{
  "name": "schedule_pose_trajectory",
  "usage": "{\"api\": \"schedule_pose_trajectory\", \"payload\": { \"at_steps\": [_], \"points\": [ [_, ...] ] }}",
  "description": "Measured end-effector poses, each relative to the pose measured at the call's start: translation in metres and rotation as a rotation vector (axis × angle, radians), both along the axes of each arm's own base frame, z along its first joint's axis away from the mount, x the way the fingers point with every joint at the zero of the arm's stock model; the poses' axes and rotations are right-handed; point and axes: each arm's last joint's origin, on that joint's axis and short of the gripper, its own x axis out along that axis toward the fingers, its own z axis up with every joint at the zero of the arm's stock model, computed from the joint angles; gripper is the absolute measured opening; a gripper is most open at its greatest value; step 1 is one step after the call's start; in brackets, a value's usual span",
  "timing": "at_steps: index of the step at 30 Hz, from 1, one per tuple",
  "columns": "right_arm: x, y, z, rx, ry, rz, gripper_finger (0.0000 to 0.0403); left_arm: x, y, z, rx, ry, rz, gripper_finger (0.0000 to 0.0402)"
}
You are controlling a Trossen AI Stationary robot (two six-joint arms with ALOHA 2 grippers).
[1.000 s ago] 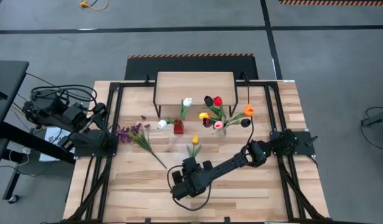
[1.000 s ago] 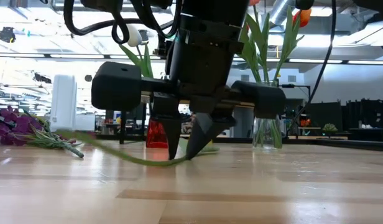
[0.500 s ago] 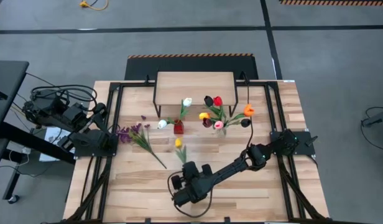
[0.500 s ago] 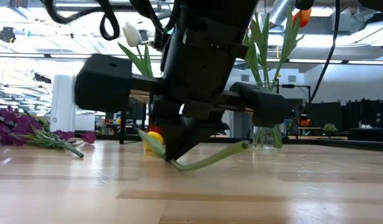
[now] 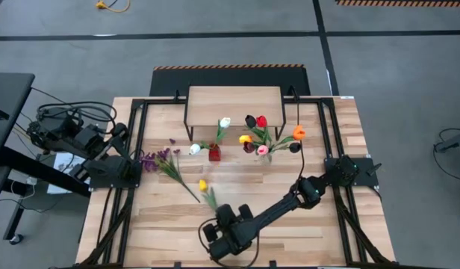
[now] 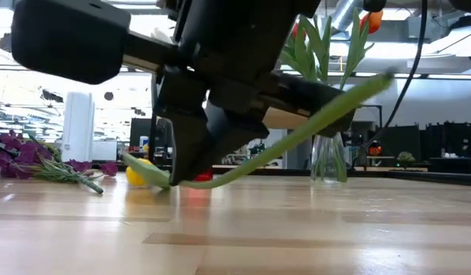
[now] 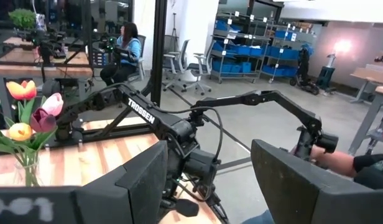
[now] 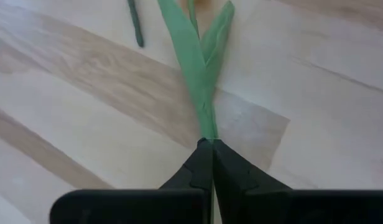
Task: Pick and place flowers into a vace then onto a shelf
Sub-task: Put the yellow flower into the red vase
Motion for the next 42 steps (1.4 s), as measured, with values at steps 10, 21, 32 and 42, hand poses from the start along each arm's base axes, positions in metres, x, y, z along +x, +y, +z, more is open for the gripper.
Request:
{"api": "schedule_pose_trajectory", "payload": {
  "at_steps": [10, 21, 32, 42],
  "points": [
    [0.003, 0.002, 0.012, -0.078, -0.059, 0.063, 0.0, 0.001, 0.0, -0.008, 0.128, 0.022, 0.005, 0.0222],
    [0.0, 0.012, 0.052, -0.26, -0.219, 0.127, 0.0, 0.001, 0.001, -0.015, 0.184, 0.075, 0.015, 0.0222],
    [0.0, 0.033, 0.113, -0.576, -0.417, 0.188, 0.0, 0.001, 0.002, -0.015, 0.158, 0.089, 0.055, 0.0222],
    [0.017, 0.04, 0.16, -0.769, -0.47, 0.234, 0.0, 0.01, 0.001, -0.027, 0.029, 0.022, 0.158, 0.0222]
  ]
}}
